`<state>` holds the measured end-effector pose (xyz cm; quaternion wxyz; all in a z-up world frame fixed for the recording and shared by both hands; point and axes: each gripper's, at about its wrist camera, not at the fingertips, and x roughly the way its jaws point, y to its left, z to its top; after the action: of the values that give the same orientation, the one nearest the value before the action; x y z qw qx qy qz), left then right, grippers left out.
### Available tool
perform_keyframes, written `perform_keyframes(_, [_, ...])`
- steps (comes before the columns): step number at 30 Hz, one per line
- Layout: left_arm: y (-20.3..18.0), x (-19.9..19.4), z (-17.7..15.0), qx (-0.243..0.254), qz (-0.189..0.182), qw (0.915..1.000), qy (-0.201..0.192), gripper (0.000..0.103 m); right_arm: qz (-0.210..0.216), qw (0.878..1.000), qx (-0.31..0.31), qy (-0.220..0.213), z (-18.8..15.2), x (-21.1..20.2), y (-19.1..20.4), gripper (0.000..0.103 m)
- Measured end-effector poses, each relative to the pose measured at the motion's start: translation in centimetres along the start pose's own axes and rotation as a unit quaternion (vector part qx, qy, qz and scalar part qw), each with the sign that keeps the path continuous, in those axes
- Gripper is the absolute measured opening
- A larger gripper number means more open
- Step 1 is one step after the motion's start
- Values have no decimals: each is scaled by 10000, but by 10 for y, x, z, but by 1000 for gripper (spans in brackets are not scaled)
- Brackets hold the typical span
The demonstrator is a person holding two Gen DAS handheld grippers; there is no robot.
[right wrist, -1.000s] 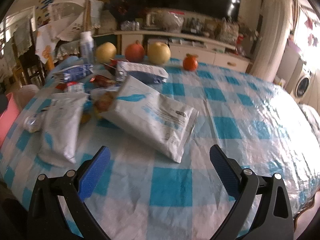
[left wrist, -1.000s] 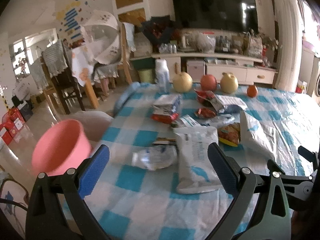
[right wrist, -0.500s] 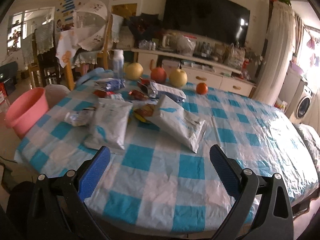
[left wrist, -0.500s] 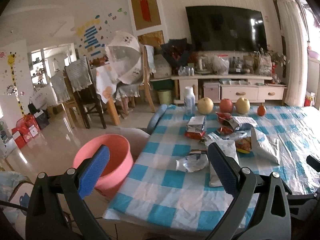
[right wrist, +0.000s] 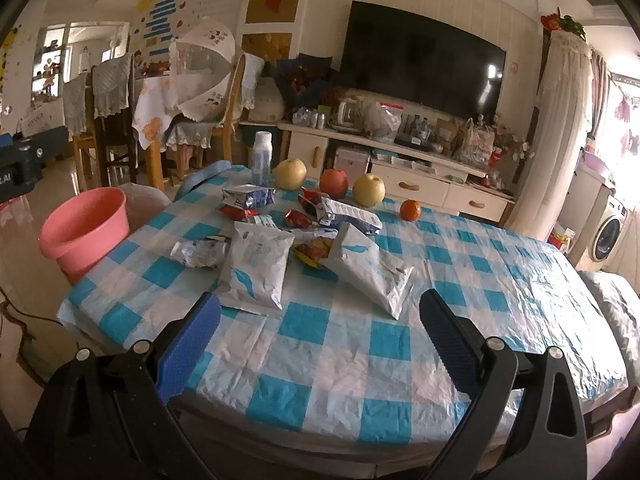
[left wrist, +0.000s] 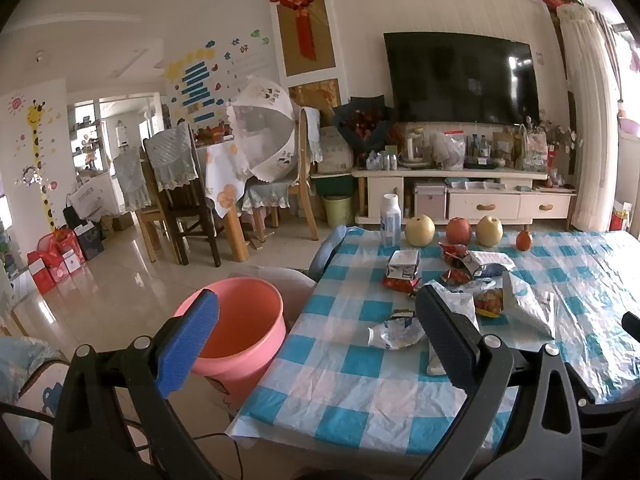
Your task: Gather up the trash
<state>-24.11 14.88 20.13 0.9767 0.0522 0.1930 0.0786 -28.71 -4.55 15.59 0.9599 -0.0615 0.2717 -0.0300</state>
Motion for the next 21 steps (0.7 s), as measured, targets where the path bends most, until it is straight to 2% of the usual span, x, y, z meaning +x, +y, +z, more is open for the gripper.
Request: perform_keyframes(21, [7,-7,0,36,86,10000,8,99,81,9999,-42,-59,-1,-15,2,98])
